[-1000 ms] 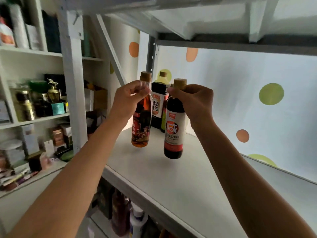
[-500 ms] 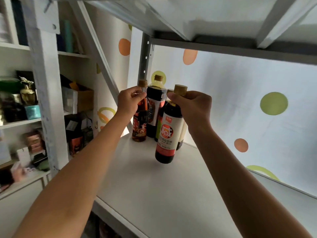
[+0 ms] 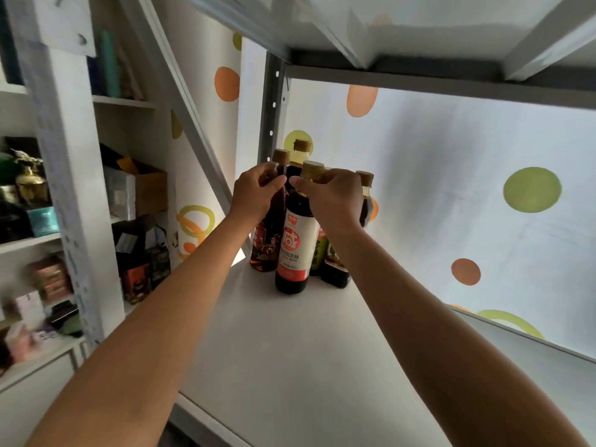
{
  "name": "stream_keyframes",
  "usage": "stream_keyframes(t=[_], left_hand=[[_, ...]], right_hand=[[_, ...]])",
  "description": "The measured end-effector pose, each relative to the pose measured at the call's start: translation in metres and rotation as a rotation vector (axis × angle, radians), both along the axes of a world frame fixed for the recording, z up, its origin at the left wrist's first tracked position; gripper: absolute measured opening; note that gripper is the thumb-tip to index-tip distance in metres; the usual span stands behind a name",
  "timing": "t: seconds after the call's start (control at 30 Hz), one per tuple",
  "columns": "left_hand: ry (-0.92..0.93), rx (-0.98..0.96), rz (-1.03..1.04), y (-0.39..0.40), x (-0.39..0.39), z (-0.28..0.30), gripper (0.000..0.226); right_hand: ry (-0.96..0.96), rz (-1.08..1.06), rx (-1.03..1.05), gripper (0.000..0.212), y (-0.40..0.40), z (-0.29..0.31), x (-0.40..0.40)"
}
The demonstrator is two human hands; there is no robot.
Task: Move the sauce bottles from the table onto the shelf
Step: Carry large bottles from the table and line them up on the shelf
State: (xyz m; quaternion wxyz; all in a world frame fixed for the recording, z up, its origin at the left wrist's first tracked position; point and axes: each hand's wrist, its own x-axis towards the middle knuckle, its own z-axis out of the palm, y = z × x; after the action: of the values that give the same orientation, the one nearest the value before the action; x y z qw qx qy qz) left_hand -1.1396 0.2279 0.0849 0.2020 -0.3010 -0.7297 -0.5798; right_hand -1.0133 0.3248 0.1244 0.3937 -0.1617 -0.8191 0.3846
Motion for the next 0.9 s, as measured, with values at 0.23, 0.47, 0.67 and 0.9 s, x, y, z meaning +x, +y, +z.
stream_keyframes(t=[0.23,0.47,0.67,0.9], left_hand=[[-0.064,0.048,-0.014,-0.001,-0.008,-0.005,0.043],[-0.099,0.114,-0.038,-0.004,-0.003,-0.007,0.040],[-0.105,-0.006,-0.090,-0.005,0.002,-0.015,0.055],[0.081,-0.072,-0.041,-0.015,0.043,-0.025,0.056]], right_hand=[[0.043,-0.097,0.044,0.036,-0.004,-0.011,-0.029],[-0.035,-0.149,0.094,0.038,0.000,-0.009,-0.041],[-0.019,-0.155,0.141,0.039,-0.004,-0.012,-0.039],[0.091,-0.117,0.110,0.049,-0.012,-0.030,-0.016]])
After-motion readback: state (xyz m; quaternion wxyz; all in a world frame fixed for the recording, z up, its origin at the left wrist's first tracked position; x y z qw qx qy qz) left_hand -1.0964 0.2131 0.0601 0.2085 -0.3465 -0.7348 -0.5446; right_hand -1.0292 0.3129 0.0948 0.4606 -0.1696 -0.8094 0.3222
